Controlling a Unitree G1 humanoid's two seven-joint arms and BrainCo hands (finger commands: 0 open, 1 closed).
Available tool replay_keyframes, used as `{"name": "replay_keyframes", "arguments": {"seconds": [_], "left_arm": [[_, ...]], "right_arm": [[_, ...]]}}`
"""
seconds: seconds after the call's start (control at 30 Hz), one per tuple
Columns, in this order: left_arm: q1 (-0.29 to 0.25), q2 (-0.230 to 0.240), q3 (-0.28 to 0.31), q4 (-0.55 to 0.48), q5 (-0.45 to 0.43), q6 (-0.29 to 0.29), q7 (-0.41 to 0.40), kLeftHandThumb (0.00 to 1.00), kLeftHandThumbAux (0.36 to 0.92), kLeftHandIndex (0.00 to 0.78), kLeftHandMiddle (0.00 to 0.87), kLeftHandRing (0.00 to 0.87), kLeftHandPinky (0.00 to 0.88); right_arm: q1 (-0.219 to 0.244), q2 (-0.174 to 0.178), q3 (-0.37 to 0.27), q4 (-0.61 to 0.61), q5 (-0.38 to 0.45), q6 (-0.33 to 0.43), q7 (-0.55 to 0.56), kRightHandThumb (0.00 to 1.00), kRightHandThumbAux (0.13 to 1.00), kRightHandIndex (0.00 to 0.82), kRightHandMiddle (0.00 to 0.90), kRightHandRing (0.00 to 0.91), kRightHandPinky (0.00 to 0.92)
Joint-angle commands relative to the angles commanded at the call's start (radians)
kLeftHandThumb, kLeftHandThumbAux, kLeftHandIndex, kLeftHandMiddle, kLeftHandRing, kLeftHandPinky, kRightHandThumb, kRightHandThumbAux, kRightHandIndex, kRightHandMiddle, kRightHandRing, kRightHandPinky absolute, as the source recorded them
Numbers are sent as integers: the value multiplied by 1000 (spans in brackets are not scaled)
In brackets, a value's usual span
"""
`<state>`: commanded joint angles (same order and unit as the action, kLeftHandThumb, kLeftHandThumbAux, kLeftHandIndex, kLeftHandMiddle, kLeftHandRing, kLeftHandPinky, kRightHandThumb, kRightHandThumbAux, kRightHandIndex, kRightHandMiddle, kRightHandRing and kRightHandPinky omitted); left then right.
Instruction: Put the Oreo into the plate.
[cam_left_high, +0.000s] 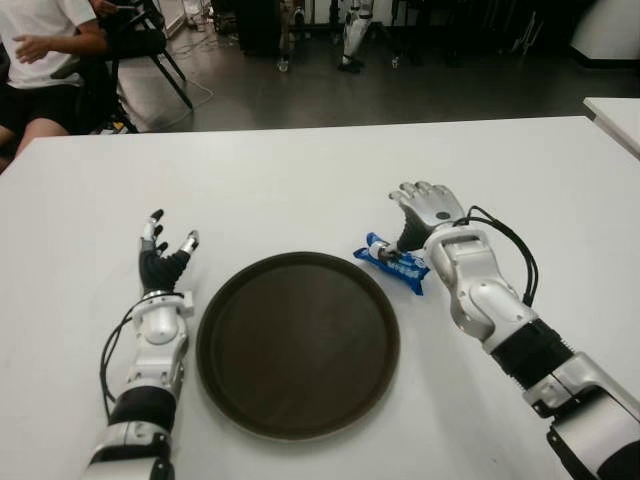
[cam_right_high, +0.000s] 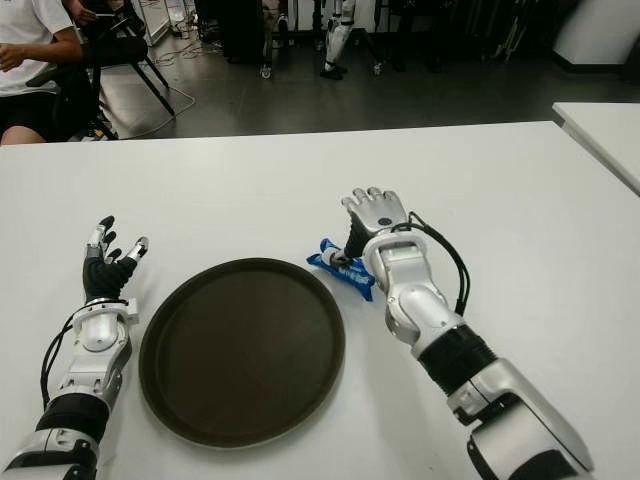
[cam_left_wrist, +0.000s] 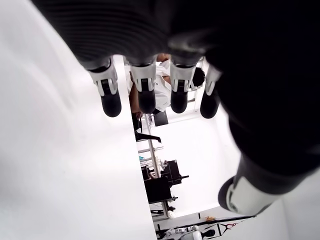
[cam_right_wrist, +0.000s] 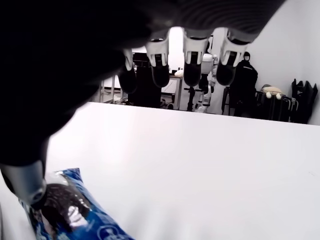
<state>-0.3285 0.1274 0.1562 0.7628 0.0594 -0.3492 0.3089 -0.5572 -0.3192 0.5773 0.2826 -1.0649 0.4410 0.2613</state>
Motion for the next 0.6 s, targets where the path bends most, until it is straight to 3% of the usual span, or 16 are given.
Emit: {"name": "replay_keyframes", "arguments": {"seconds": [0.6], "left_arm": [[0, 2, -2, 0, 6, 6, -1, 29, 700, 22, 31, 11, 15]], "right_arm": [[25, -13, 0, 2, -10, 23, 8, 53, 537, 0, 0, 0, 0]]}}
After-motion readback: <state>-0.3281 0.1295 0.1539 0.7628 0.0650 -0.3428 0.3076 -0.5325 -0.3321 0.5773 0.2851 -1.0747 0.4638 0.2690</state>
